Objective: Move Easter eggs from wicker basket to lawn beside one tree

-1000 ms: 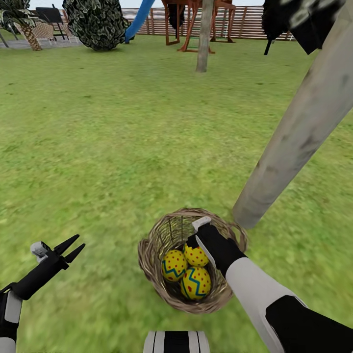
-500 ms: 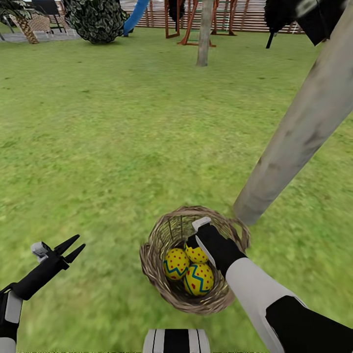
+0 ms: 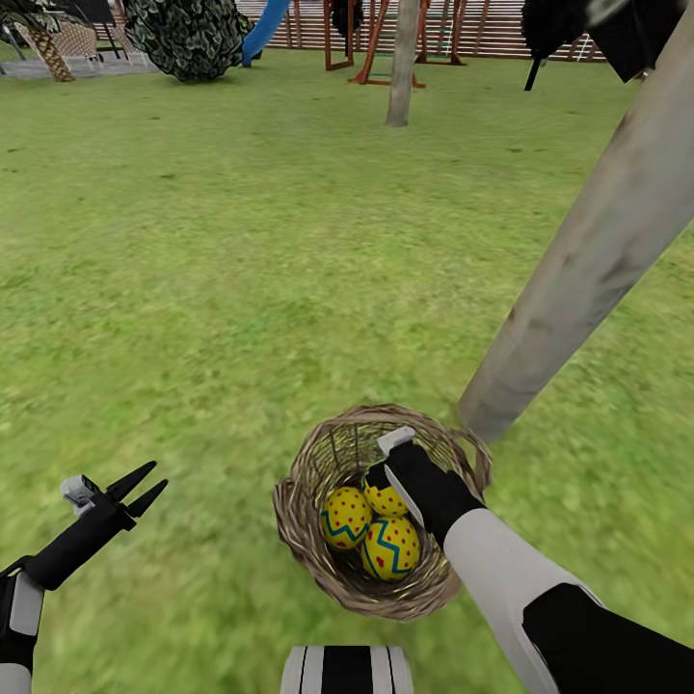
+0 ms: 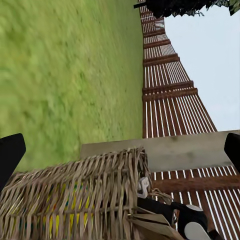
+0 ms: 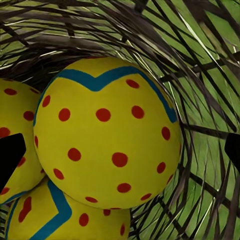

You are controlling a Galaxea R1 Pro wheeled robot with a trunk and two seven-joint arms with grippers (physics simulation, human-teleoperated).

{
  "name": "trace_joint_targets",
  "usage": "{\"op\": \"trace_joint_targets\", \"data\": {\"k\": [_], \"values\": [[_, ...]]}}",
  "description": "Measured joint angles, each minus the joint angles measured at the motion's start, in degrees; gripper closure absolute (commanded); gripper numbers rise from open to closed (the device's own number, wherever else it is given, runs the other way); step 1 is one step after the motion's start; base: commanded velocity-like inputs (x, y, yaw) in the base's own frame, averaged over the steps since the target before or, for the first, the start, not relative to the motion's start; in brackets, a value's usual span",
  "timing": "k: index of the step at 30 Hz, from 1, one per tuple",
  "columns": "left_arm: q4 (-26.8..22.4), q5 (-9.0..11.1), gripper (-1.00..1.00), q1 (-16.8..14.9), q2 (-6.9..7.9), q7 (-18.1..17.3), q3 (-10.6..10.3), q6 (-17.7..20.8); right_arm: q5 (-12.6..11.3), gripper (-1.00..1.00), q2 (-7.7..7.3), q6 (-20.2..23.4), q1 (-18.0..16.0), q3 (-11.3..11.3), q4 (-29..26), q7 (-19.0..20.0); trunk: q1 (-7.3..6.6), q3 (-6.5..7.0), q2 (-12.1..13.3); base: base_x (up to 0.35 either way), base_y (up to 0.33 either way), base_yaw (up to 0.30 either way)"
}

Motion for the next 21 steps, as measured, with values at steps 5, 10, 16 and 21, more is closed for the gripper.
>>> {"op": "trace_joint_targets", "data": {"k": [5,10,16,21], "values": [[0.00,-0.02,-1.00,0.00,0.00,0.00,-0.01,-0.02,0.03,-1.00,-0.04,-0.26,-0.02,-0.07,0.18,-0.05,0.06,-0.44,-0.02,0.000,0.000,0.000],[0.02,0.01,-1.00,0.00,0.00,0.00,-0.01,-0.02,0.05,-1.00,-0.05,-0.31,-0.01,-0.07,0.10,-0.13,0.15,-1.33,-0.08,0.000,0.000,0.000],[-0.08,0.00,-1.00,0.00,0.00,0.00,0.06,-0.02,-0.02,-1.00,0.00,-0.23,0.02,-0.01,0.09,-0.03,0.21,-1.77,-0.11,0.000,0.000,0.000],[-0.07,0.00,-1.00,0.00,0.00,0.00,0.07,-0.02,-0.02,-1.00,0.00,-0.24,0.02,-0.04,0.03,-0.08,0.28,-2.44,-0.15,0.000,0.000,0.000]]}}
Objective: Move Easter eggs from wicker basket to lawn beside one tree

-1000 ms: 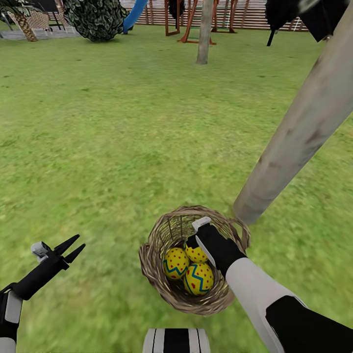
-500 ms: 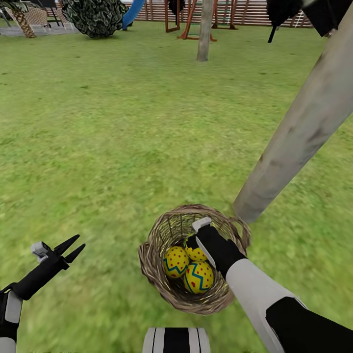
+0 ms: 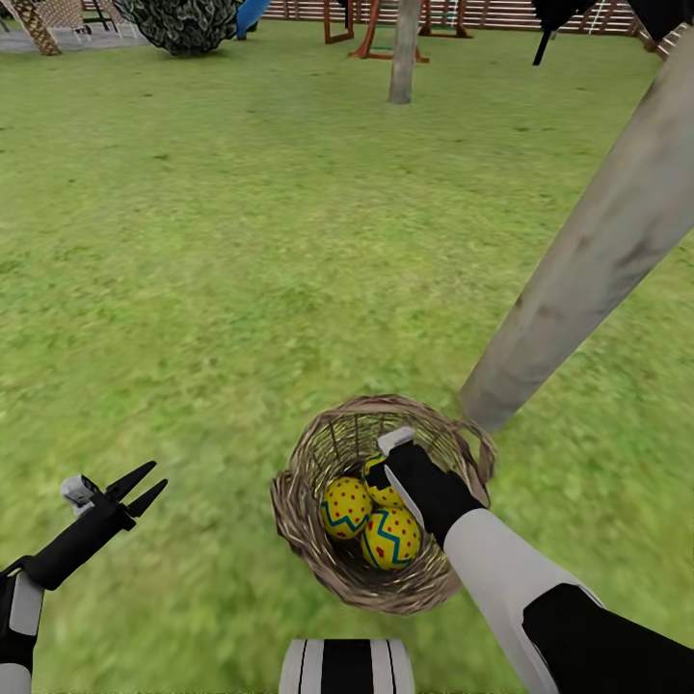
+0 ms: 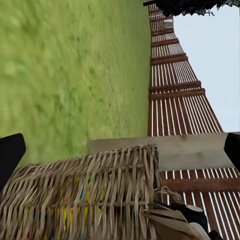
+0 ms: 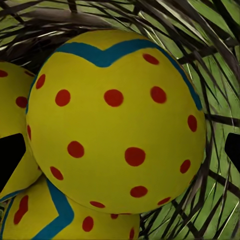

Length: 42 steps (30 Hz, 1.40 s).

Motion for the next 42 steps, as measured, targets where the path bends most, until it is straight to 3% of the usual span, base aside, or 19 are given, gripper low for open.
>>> {"op": "trace_joint_targets", "data": {"k": [10,33,34,42], "values": [[0.07,0.04,-1.00,0.00,0.00,0.00,0.00,0.00,0.21,-1.00,0.00,-1.53,0.02,0.04,-0.03,-0.22,0.18,-1.54,-0.09,0.000,0.000,0.000],[0.07,0.41,-1.00,0.01,0.00,-0.08,0.01,-0.01,1.12,-1.00,-0.05,-1.42,-0.03,0.00,-1.59,0.07,0.34,-3.10,-0.20,0.000,0.000,0.000],[0.08,0.42,-1.00,0.01,0.00,-0.08,0.01,-0.03,1.12,1.00,-0.05,-1.42,-0.04,-0.01,-1.57,0.10,0.34,-3.10,-0.20,0.000,0.000,0.000],[0.08,0.43,-1.00,0.02,0.01,-0.08,0.01,-0.04,1.88,1.00,-0.05,-1.33,-0.05,0.03,-3.30,0.30,0.44,-3.97,-0.25,0.000,0.000,0.000]]}}
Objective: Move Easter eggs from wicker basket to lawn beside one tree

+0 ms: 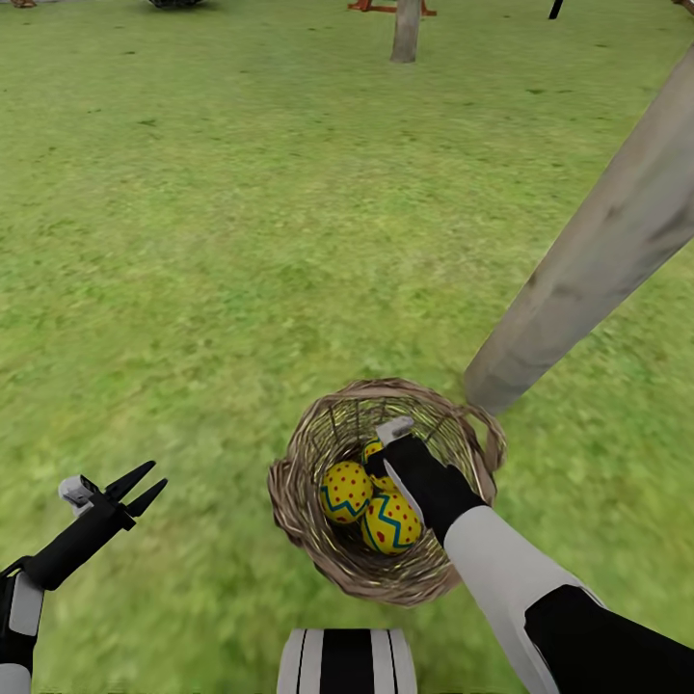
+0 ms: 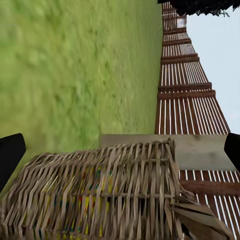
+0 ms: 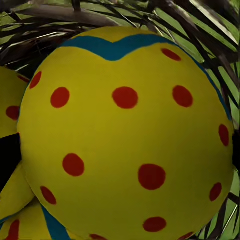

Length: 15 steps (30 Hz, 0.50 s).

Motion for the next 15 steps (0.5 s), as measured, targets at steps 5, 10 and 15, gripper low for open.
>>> {"op": "trace_joint_targets", "data": {"k": [5,10,15], "values": [[0.11,0.00,-1.00,-0.02,-0.05,0.00,0.05,0.00,-0.83,1.00,0.01,-0.10,0.02,0.01,0.11,0.07,-0.01,0.21,0.02,0.000,0.000,0.000],[0.06,1.01,-1.00,-0.02,-0.06,0.00,0.00,-0.05,-1.16,1.00,0.05,-0.14,0.02,-0.01,1.00,0.09,-0.06,0.65,0.05,0.000,0.000,0.000],[0.07,1.04,-1.00,-0.02,-0.07,0.00,-0.01,-0.06,-1.42,1.00,0.03,-0.18,0.03,-0.01,1.49,0.07,-0.09,0.88,0.06,0.000,0.000,0.000]]}}
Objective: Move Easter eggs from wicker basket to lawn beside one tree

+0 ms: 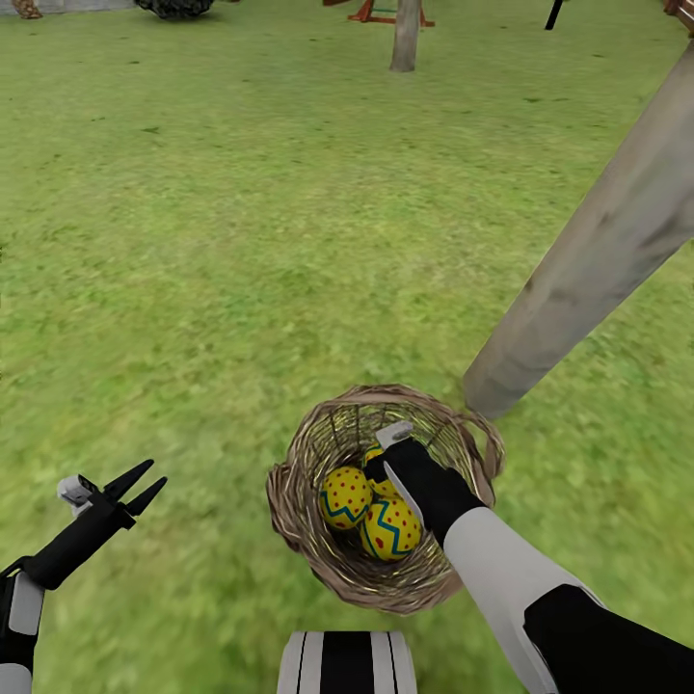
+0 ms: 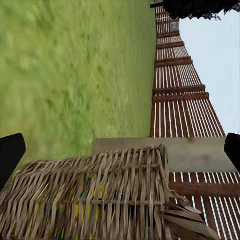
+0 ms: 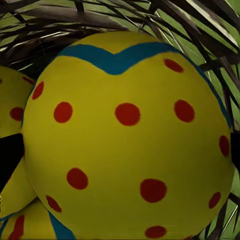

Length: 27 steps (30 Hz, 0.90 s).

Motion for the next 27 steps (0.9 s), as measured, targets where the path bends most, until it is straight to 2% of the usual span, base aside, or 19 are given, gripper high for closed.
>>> {"op": "trace_joint_targets", "data": {"k": [3,7,21,23,27], "values": [[-0.03,0.00,-1.00,0.00,-0.03,0.00,0.00,0.00,0.04,1.00,0.01,0.08,0.03,-0.04,0.55,-0.02,-0.03,0.22,0.01,0.000,0.000,0.000],[-0.14,-0.01,-1.00,0.00,-0.03,-0.01,0.00,0.01,-0.80,1.00,0.03,0.03,0.04,0.03,1.78,0.09,-0.12,1.10,0.07,0.000,0.000,0.000],[-0.26,-0.26,-1.00,0.00,0.15,0.12,-0.64,0.29,-0.86,1.00,0.03,0.11,0.02,0.02,1.79,0.09,-0.48,4.20,0.26,0.000,0.000,0.000],[-0.56,-0.25,-1.00,-0.08,0.27,0.16,-0.75,2.17,-0.69,1.00,0.03,0.21,0.03,0.02,1.78,0.07,-0.52,4.64,0.28,-0.132,0.000,0.000],[-0.50,-0.26,-1.00,-0.09,0.42,0.16,-0.75,2.42,-0.74,1.00,0.03,0.29,0.05,0.02,1.88,0.08,-0.64,5.53,0.34,-0.007,0.000,0.000]]}}
